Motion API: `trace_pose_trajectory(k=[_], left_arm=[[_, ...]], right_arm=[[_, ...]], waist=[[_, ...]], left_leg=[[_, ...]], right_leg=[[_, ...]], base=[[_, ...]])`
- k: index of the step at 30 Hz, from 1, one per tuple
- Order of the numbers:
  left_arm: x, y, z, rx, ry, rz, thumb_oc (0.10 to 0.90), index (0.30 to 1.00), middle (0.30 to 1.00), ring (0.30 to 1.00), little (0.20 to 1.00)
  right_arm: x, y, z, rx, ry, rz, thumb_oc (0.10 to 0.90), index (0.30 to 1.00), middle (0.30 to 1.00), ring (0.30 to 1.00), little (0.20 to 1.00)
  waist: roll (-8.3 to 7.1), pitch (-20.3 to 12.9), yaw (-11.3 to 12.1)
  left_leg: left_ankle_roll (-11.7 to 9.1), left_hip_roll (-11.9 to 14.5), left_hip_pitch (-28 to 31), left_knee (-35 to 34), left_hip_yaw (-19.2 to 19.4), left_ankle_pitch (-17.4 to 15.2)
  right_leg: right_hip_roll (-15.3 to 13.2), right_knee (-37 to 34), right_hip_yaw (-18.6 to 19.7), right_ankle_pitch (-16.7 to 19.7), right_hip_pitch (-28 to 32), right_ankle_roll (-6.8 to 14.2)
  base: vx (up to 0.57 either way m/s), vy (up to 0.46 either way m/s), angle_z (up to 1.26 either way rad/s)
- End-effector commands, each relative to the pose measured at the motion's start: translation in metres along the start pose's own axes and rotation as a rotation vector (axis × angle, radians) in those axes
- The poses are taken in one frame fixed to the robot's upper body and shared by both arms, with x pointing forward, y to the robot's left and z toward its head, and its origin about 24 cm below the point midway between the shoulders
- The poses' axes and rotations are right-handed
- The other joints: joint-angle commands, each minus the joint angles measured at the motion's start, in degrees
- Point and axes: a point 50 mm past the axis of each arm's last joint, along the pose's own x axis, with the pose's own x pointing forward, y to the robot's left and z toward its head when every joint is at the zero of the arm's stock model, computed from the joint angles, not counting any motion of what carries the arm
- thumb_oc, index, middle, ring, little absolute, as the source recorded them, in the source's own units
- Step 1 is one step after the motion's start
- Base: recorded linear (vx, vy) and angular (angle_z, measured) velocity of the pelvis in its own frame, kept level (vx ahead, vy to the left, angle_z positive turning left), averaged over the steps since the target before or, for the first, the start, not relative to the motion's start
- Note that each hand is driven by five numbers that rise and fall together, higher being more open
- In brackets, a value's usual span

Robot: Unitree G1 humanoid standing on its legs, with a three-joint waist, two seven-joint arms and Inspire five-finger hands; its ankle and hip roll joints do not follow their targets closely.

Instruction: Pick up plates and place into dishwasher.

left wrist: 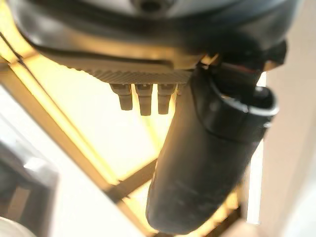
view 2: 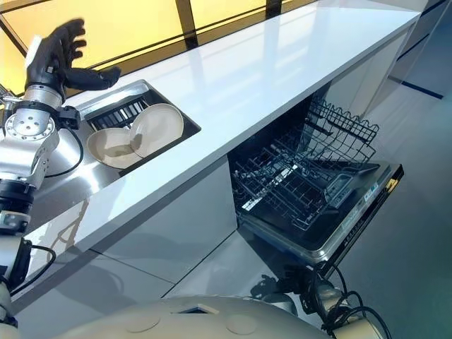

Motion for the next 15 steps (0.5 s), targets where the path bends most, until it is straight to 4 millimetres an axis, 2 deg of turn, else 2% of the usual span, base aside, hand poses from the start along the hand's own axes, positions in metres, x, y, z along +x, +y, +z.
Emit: trace_pose_trajectory(k=[1,5,15], left_arm=[[0.023,0.054,0.083,0.001,-0.233,0.164,0.800,0.900,0.900,0.900,0.900],[0.030,0.051,0.086,-0.048,-0.179,0.155,0.800,0.900,0.900,0.900,0.900],[0.039,0.037,0.079,0.045,-0.060,0.098,0.800,0.900,0.900,0.900,0.900]], right_arm=[[-0.006,-0.024,-0.012,-0.053,0.049,-0.049,0.800,0.900,0.900,0.900,0.900],[-0.007,-0.026,-0.013,-0.054,0.047,-0.054,0.800,0.900,0.900,0.900,0.900],[-0.009,-0.029,-0.019,-0.082,0.056,-0.070,0.800,0.900,0.900,0.900,0.900]], waist=[[2.01,-0.3,-1.9],[2.05,0.2,-3.1],[1.21,2.0,-5.0]], left_leg=[[7.3,-7.2,-0.7,1.2,1.8,-5.7],[7.6,-7.6,-0.5,1.3,2.5,-6.2],[9.1,-8.7,-1.0,2.7,4.4,-7.8]], right_leg=[[5.3,5.0,1.0,-3.6,-3.2,-1.7],[5.1,6.0,2.0,-3.6,-4.0,-1.2],[4.2,9.1,4.3,-3.8,-6.6,0.3]], base=[[0.10,0.094,-0.04],[0.11,0.102,-0.09],[0.08,0.093,-0.08]])
